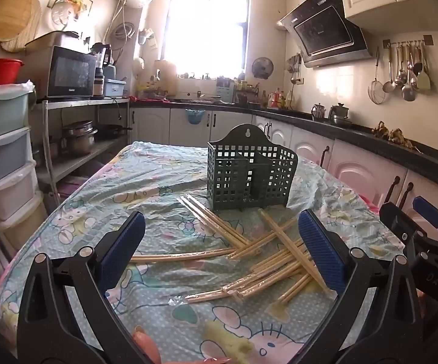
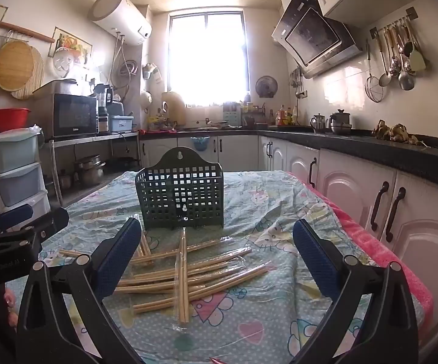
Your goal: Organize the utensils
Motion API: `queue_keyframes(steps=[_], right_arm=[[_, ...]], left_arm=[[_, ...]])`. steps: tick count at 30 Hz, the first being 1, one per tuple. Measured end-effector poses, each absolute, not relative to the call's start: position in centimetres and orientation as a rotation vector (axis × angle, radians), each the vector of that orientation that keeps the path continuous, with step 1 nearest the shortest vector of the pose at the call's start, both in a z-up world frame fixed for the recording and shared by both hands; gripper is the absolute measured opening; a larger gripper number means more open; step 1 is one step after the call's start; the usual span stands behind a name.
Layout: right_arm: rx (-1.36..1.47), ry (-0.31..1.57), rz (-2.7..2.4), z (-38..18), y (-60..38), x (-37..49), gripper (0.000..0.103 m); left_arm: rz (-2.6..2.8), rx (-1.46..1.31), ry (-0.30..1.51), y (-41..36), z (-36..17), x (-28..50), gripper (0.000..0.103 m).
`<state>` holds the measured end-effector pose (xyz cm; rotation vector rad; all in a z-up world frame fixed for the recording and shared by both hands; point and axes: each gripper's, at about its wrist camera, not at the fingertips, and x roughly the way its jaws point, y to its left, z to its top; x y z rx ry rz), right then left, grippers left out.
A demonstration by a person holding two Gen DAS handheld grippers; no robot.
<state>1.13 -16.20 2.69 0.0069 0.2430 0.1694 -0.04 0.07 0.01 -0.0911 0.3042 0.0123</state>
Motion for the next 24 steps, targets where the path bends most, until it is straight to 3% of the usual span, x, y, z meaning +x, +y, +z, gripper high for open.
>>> queue_keyframes(steps=[24], right_arm=[[0.002,0.245,0.172,2.91,-16.13,0.98,0.097]], left_arm=[[0.016,-0.097,0.299,-0.15,0.31,0.00,0.093]])
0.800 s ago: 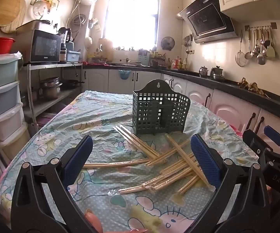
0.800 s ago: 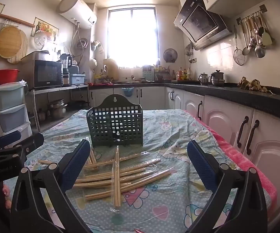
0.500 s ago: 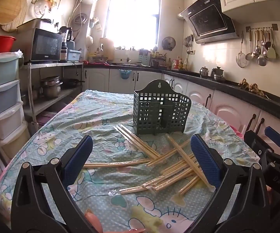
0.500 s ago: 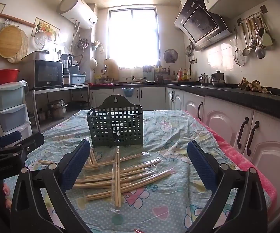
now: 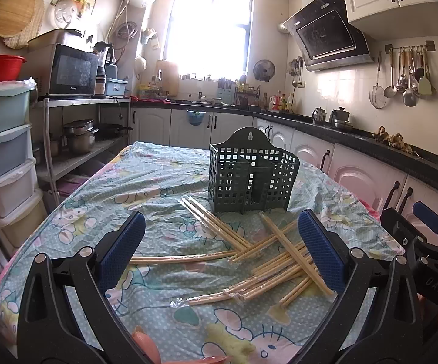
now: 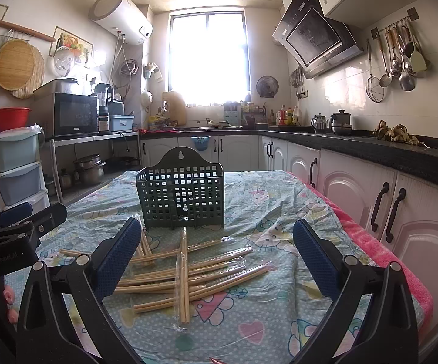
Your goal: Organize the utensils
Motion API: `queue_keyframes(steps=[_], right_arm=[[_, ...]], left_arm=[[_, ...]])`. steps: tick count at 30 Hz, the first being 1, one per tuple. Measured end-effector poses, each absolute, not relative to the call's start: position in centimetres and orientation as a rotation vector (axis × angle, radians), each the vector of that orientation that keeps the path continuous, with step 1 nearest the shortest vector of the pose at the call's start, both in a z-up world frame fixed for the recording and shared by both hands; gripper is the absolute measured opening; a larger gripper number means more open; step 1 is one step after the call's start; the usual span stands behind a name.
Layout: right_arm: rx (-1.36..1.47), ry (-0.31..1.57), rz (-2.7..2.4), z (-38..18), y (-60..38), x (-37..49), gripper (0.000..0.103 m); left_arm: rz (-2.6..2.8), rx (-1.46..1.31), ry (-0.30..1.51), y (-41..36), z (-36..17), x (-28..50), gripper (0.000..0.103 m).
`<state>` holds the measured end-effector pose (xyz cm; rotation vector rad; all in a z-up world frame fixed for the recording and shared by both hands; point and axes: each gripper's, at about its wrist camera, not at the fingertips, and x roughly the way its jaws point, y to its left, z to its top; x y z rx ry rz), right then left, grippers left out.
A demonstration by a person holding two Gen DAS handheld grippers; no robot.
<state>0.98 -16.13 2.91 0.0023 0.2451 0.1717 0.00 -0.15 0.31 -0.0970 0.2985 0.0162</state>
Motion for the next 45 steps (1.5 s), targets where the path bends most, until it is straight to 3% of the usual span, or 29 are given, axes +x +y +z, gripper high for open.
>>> queue_keyframes(steps=[45], right_arm=[[-0.027,0.282,0.244,2.3,-15.0,1.5,0.097]], left_arm=[[0.016,-0.137,0.308,1.6,0.7,0.3,0.093]])
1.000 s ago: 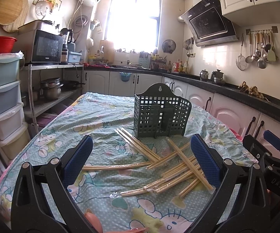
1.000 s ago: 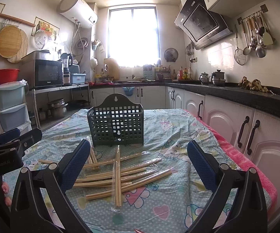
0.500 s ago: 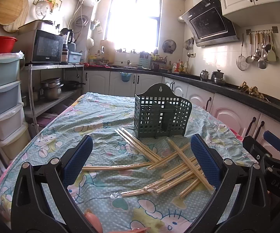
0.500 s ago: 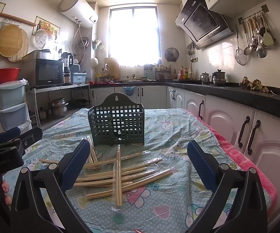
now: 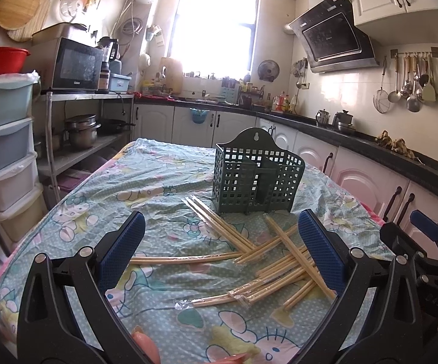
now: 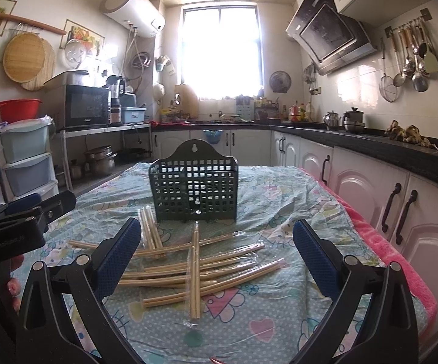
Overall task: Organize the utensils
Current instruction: 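Lower the left tool onto chopsticks while the right tool lowers onto another chopstick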
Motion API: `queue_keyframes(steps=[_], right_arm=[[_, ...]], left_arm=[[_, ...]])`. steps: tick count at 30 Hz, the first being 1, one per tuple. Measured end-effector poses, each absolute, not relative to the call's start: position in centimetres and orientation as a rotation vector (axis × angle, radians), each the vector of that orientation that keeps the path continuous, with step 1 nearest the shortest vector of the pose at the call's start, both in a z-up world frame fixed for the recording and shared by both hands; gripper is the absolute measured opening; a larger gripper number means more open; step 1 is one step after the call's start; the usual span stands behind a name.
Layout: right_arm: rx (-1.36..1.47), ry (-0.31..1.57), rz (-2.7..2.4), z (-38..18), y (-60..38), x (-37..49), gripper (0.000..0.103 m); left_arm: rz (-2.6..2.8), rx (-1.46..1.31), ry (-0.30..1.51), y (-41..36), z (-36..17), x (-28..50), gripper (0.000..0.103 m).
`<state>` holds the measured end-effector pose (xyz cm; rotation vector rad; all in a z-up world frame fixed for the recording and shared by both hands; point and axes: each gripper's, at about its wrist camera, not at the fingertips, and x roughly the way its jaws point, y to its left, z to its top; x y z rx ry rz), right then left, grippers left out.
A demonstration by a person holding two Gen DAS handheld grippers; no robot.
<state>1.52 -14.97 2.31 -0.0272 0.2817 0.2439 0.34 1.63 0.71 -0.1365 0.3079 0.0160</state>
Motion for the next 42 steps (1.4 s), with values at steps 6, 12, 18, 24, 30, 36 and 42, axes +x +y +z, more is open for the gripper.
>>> queue_keyframes(steps=[6,12,18,24,30,36,42], right_arm=[[-0.062,0.326,0.313,2.4,-13.8,1.9,0.097],[-0.100,0.368,0.379,2.8,-12.4,2.9,0.097],[-0.105,0.397,0.410,3.3,-11.8,4.7,0.097],[-0.121,0.415,0.409,4.4,-11.3,7.3,0.097],[-0.128,0.443,0.375,5.7,-11.3,10.2,0.097],[-0.125,0.527,0.366,5.6,-11.7,13.6,0.096],[-0.141,0.577,0.378,5.0,-11.7,15.8,0.083]], left_arm=[[0.035,-0.165,0.335,3.0,0.4,1.3,0.093],[0.067,-0.222,0.379,5.5,0.3,2.3,0.093],[0.092,-0.261,0.410,7.8,0.9,3.3,0.093],[0.100,-0.275,0.422,8.8,2.4,4.8,0.093],[0.066,-0.260,0.453,8.3,4.2,7.3,0.093],[0.010,-0.252,0.589,7.9,3.2,11.5,0.093],[-0.038,-0.249,0.716,8.1,0.7,14.7,0.093]])
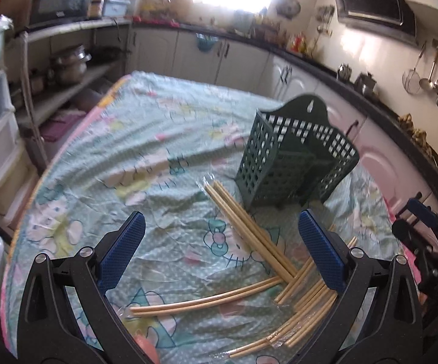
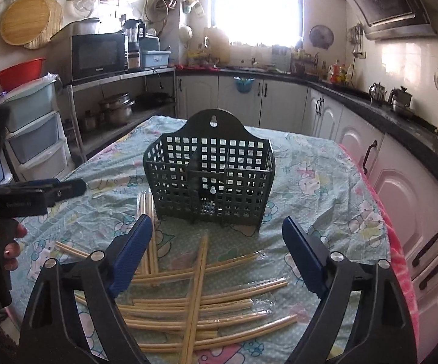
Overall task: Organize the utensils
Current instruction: 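Lower the left tool onto chopsticks while the right tool lowers onto another chopstick, then close the left gripper on chopsticks while the right gripper closes on a chopstick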
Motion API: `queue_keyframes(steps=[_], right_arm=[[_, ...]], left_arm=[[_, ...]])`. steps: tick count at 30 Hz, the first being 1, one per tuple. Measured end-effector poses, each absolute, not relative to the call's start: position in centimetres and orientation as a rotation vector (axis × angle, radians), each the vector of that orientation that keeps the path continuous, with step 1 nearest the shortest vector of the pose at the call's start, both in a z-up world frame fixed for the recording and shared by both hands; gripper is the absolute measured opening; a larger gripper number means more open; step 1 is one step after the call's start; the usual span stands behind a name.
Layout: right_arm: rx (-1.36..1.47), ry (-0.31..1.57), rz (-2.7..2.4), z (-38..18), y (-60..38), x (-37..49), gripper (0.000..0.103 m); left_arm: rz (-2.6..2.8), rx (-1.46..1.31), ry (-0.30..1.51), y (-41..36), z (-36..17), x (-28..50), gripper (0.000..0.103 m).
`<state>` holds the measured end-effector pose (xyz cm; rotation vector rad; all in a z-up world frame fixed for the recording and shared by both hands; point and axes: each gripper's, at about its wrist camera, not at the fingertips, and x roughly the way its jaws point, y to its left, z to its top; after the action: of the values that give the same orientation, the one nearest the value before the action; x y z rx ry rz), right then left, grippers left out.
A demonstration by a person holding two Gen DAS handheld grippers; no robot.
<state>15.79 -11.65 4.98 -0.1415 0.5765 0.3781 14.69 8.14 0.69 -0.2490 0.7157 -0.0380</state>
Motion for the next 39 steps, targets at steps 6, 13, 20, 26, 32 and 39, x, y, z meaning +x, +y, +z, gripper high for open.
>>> queue_keyframes(steps=[6,13,20,26,32,39], right_arm=[[-0.155,0.641,0.392,3.7,-11.1,18.1,0.072],[-0.155,0.787,0.424,0.8,-10.1,21.0,0.059],[-0.140,0.890,0.439,-1.8,-9.6,23.0,0.044],[-0.136,0.939,0.453,-3.2,-9.2,24.3,0.040],[-0.112,0.990,0.469,-4.1,-8.8,25.4,0.039],[-0.077,1.048,0.475,-5.0,-8.8,26.7,0.033]], left_arm=[[-0.077,-0.319,0.821,8.7,-1.3,17.4,0.081],[-0.130,-0.384,0.890,9.0,-3.0,19.7,0.067],[-0.179,-0.483,0.959,9.7,-4.8,22.2,0.054],[-0.207,-0.589,0.996,10.7,-6.6,24.4,0.038],[-0.194,-0.698,1.006,12.2,-7.9,26.1,0.037],[-0.183,-0.786,0.978,14.0,-8.9,27.1,0.032]])
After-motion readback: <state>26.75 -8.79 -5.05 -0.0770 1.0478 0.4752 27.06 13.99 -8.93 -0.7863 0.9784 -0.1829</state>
